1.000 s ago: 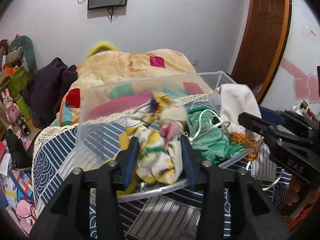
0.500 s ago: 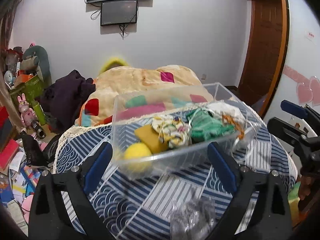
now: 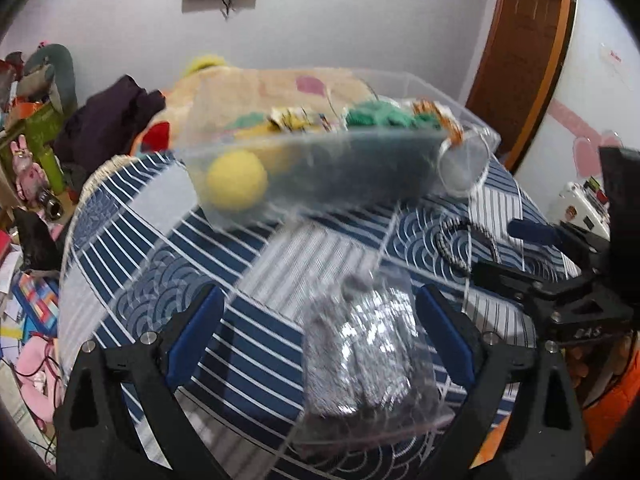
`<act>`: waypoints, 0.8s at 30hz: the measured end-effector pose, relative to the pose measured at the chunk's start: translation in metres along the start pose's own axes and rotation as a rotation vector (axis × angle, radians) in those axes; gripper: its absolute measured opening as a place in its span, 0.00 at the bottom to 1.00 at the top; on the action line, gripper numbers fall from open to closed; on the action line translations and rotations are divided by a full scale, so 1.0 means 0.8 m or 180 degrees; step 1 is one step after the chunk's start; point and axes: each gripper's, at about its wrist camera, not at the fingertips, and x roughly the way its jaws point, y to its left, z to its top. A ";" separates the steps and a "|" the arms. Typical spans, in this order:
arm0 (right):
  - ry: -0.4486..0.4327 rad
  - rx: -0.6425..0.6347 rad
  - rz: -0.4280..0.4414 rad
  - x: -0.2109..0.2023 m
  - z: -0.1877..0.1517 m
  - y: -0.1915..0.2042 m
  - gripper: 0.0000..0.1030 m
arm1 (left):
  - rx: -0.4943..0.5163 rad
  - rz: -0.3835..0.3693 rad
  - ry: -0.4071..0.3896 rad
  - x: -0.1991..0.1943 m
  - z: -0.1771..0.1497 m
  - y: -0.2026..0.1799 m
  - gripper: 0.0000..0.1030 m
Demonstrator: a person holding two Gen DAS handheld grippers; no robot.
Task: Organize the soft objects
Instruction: 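Grasp the silver mesh bag with the left tool while the right tool grasps the braided bracelet, then drop the mesh bag into the box with the left tool while the right tool drops the bracelet in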
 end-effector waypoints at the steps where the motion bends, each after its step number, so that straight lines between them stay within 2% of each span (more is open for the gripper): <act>1: 0.0028 -0.0003 -0.0001 0.002 -0.001 0.000 0.96 | 0.0018 -0.0006 0.0026 0.003 -0.004 -0.003 0.95; 3: 0.0081 -0.0036 -0.0023 0.009 -0.002 0.000 0.87 | 0.0047 -0.0005 0.0061 0.008 -0.010 -0.009 0.95; 5: 0.0055 -0.0110 -0.0102 0.008 -0.005 0.006 0.86 | 0.0036 0.0013 0.0098 0.014 -0.015 -0.012 0.95; 8: 0.0007 -0.0292 -0.0275 0.005 -0.009 0.022 0.71 | -0.0027 0.0014 0.0111 0.021 -0.019 -0.010 0.92; 12: -0.0068 -0.0319 -0.0189 -0.003 -0.007 0.023 0.39 | -0.0032 0.0015 0.0076 0.020 -0.023 -0.009 0.74; 14: -0.0089 -0.0275 -0.0165 -0.004 -0.008 0.018 0.29 | 0.0004 -0.0023 0.0062 0.018 -0.026 -0.012 0.64; 15: -0.0104 -0.0241 -0.0154 -0.005 -0.007 0.015 0.21 | 0.0030 -0.0049 0.0049 0.015 -0.029 -0.015 0.55; 16: -0.0124 -0.0203 -0.0133 -0.007 -0.008 0.014 0.18 | 0.0044 -0.0057 0.0034 0.011 -0.029 -0.015 0.48; 17: -0.0145 -0.0157 -0.0102 -0.009 -0.009 0.011 0.11 | 0.0055 -0.0074 0.0014 0.009 -0.029 -0.014 0.46; 19: -0.0189 -0.0073 -0.0023 -0.014 -0.012 0.006 0.11 | 0.0061 -0.0136 -0.0022 0.003 -0.029 -0.016 0.35; 24: -0.0322 -0.0035 0.0056 -0.030 -0.018 0.013 0.11 | 0.0096 -0.0182 -0.0101 -0.008 -0.021 -0.018 0.30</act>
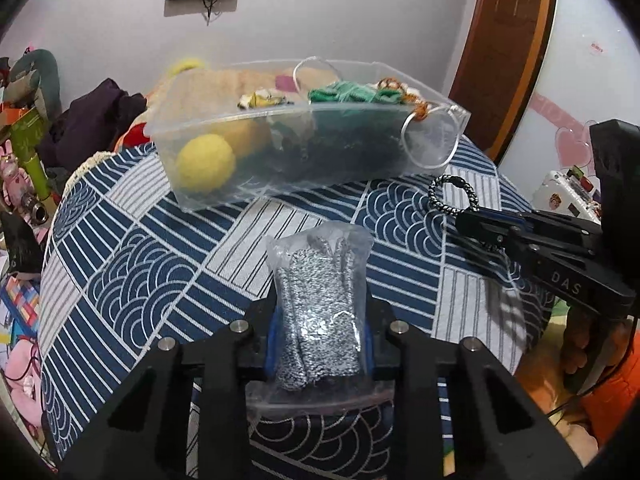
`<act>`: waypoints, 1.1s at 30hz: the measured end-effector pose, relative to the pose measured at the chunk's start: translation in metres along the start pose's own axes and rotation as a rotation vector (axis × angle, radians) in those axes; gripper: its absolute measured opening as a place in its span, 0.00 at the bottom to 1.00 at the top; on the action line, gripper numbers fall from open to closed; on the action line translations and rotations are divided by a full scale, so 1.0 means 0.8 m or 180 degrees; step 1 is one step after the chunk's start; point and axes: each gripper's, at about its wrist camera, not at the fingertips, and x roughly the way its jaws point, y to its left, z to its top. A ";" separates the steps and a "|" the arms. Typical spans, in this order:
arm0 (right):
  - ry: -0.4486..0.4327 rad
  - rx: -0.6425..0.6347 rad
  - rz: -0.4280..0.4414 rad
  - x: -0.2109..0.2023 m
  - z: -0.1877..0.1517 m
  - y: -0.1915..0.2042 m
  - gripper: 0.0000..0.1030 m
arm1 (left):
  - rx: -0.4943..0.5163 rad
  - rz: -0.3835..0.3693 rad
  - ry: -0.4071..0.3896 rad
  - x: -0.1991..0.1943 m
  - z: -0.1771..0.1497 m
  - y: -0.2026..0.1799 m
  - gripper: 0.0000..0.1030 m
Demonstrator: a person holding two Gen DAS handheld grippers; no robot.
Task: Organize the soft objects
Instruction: 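Drop the mesh bag into the box with the left tool while the right tool drops the bracelet in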
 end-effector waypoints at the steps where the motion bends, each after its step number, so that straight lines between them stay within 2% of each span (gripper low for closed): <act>1: -0.0031 -0.0004 0.0008 -0.003 0.001 0.001 0.11 | 0.0002 -0.0005 -0.0029 -0.004 0.002 -0.001 0.30; 10: -0.0419 -0.0083 0.0066 -0.042 0.027 0.016 0.11 | 0.0064 0.0092 -0.0426 -0.045 0.036 -0.003 0.30; 21: -0.0880 -0.0107 0.0090 -0.051 0.086 0.028 0.11 | 0.0082 0.0287 -0.0892 -0.067 0.100 0.012 0.30; 27: -0.0950 0.0013 0.0165 -0.029 0.113 0.035 0.11 | -0.0029 0.0283 -0.0912 -0.042 0.131 0.029 0.30; 33: -0.0755 -0.0011 0.0205 0.016 0.127 0.047 0.11 | -0.0161 0.0262 -0.0720 0.000 0.148 0.047 0.30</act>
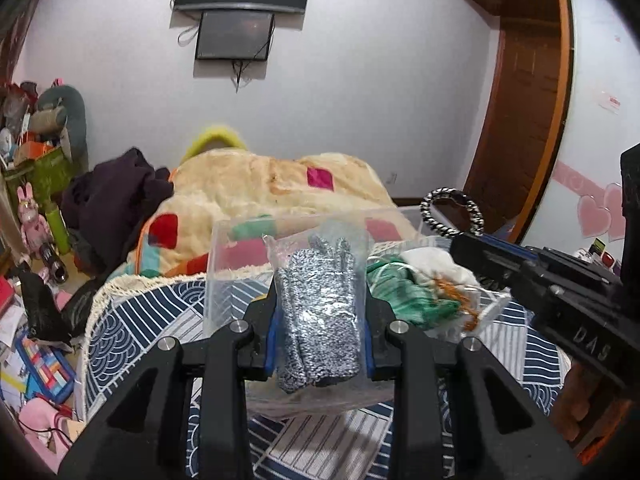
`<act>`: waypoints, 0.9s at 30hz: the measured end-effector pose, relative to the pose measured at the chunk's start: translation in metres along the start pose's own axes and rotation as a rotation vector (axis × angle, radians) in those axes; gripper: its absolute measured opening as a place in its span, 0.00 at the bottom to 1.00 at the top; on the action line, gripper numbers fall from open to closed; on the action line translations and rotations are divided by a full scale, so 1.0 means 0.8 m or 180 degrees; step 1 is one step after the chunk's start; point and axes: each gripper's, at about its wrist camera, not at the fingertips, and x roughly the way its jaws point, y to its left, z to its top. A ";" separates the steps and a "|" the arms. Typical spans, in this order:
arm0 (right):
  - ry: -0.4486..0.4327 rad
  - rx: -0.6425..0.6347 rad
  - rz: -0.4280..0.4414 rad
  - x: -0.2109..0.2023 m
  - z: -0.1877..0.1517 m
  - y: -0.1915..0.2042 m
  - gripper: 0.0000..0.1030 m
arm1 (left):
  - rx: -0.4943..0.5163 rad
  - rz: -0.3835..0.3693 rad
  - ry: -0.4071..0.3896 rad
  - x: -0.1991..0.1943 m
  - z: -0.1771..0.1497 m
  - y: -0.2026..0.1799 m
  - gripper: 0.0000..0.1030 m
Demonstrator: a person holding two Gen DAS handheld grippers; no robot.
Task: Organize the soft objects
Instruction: 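Drop the mesh bag into the box with the left tool while the right tool drops the bracelet in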
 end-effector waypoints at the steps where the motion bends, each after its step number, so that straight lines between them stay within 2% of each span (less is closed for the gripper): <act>1: 0.0050 -0.0008 0.0012 0.009 -0.001 0.001 0.11 | -0.0018 -0.0006 0.0039 0.008 0.000 0.002 0.30; 10: 0.0425 0.0071 -0.0096 0.058 -0.017 -0.010 0.11 | -0.0065 0.0108 0.0286 0.061 -0.008 0.016 0.30; 14: 0.0515 0.0007 -0.0145 0.056 -0.021 -0.011 0.13 | -0.0079 0.0111 0.0387 0.071 -0.013 0.018 0.38; 16: 0.0568 -0.0038 -0.0183 0.055 -0.023 -0.011 0.19 | -0.0057 0.0135 0.0409 0.071 -0.015 0.016 0.47; 18: 0.0594 -0.0076 -0.0201 0.051 -0.025 -0.012 0.34 | -0.0046 0.0150 0.0412 0.069 -0.017 0.016 0.55; 22: 0.0568 -0.0119 -0.0237 0.038 -0.023 -0.011 0.38 | -0.0047 0.0147 0.0398 0.053 -0.018 0.015 0.69; 24: 0.0498 -0.0142 -0.0276 0.023 -0.020 -0.011 0.46 | -0.0105 0.0087 0.0358 0.041 -0.016 0.016 0.70; 27: 0.0380 -0.0201 -0.0309 0.002 -0.015 -0.009 0.51 | -0.0098 0.0049 0.0259 0.017 -0.013 0.014 0.70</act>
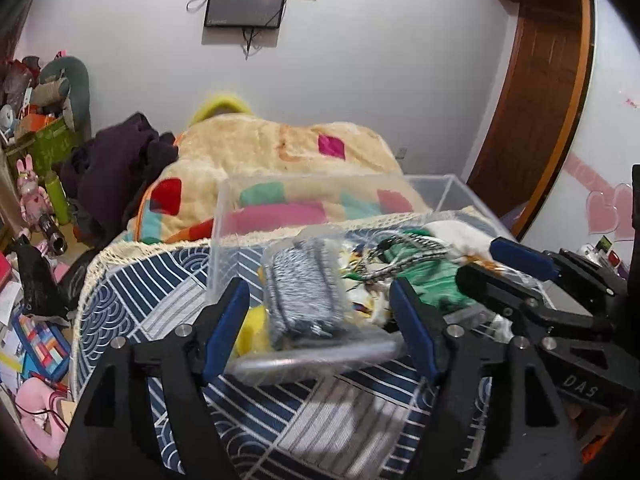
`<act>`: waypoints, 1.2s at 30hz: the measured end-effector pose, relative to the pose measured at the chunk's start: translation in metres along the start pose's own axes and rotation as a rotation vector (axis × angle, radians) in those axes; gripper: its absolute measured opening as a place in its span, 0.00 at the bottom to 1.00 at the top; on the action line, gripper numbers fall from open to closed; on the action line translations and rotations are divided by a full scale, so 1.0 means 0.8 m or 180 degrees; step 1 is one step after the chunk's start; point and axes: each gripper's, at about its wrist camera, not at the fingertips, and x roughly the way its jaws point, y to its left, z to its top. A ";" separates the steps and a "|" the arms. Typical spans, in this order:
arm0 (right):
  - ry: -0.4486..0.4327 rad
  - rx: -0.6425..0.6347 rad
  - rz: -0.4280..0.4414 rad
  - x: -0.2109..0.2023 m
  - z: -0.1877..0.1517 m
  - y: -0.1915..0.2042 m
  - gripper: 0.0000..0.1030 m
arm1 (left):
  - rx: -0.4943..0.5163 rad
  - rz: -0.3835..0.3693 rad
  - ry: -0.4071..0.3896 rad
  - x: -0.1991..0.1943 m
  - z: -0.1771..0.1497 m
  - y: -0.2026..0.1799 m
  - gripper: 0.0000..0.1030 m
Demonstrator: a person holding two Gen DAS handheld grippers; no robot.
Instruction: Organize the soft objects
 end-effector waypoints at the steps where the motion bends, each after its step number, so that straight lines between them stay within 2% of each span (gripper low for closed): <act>1: -0.0048 -0.0019 -0.0013 -0.010 0.002 0.000 0.51 | 0.0030 0.0015 -0.0062 -0.012 0.001 -0.003 0.70; 7: -0.0392 -0.0068 -0.0005 -0.069 0.014 0.002 0.53 | 0.0151 0.0033 -0.0439 -0.082 0.004 -0.024 0.73; 11: -0.0682 -0.0098 0.0025 -0.114 0.018 0.010 0.62 | 0.0253 0.0045 -0.0738 -0.137 0.004 -0.040 0.76; 13: -0.0818 -0.0114 0.0042 -0.134 0.019 0.013 0.65 | 0.0270 0.0036 -0.0905 -0.165 0.003 -0.046 0.87; 16: -0.0974 -0.0125 0.0060 -0.160 0.020 0.019 0.70 | 0.0247 0.0030 -0.1084 -0.198 -0.001 -0.050 0.94; 18: -0.1054 -0.0116 0.0057 -0.172 0.018 0.022 0.79 | 0.0252 0.0054 -0.1174 -0.217 -0.005 -0.052 0.95; 22: -0.1164 -0.0084 0.0084 -0.187 0.016 0.027 0.88 | 0.0286 0.0074 -0.1278 -0.239 -0.013 -0.056 0.99; 24: -0.1199 -0.0059 0.0067 -0.189 0.013 0.029 1.00 | 0.0307 0.0100 -0.1321 -0.247 -0.017 -0.059 1.00; 28: -0.1225 -0.0083 -0.0006 -0.187 0.010 0.035 1.00 | 0.0335 0.0113 -0.1360 -0.253 -0.022 -0.060 1.00; 36: -0.1190 -0.0070 0.0025 -0.181 0.005 0.037 1.00 | 0.0386 0.0140 -0.1349 -0.251 -0.027 -0.064 1.00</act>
